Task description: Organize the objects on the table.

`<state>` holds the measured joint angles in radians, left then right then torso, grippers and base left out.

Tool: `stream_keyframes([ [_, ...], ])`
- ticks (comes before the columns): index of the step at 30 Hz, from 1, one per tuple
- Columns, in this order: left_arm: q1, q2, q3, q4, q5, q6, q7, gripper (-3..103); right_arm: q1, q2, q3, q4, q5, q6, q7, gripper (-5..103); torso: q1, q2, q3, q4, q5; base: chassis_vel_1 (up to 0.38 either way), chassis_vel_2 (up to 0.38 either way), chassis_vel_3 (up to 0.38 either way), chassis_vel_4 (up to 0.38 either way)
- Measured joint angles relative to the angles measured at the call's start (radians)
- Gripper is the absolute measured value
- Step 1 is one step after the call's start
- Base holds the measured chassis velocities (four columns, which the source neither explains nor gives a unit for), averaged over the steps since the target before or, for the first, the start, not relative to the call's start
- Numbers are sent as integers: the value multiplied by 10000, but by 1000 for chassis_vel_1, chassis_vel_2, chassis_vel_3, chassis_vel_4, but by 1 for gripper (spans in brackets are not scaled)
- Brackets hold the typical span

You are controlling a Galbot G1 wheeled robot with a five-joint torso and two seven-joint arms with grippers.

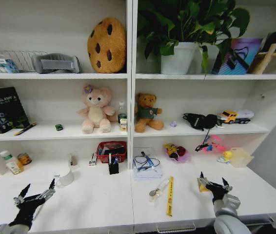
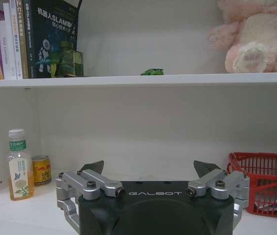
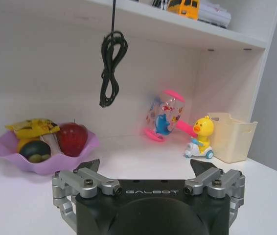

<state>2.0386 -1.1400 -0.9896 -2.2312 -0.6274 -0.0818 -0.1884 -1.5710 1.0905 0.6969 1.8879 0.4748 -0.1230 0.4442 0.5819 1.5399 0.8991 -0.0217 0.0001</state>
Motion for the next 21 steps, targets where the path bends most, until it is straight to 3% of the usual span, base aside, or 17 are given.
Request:
stream_keyframes([
  [7, 0, 0, 0, 0, 0, 0, 1, 100, 669, -370, -531, -1083, -168, -63, -208, 103, 0, 1, 0, 0, -2, 0, 0, 0, 0],
  [14, 0, 0, 0, -1, 0, 0, 1, 100, 1213, -261, -1174, -1981, -312, -105, -276, 91, 0, 1, 0, 0, -1, 0, 0, 0, 0],
  [21, 0, 0, 0, 0, 0, 0, 1, 100, 1379, -84, -1426, -2347, -711, -65, -38, 60, 0, 1, 0, 1, -1, 0, 0, 0, 0],
])
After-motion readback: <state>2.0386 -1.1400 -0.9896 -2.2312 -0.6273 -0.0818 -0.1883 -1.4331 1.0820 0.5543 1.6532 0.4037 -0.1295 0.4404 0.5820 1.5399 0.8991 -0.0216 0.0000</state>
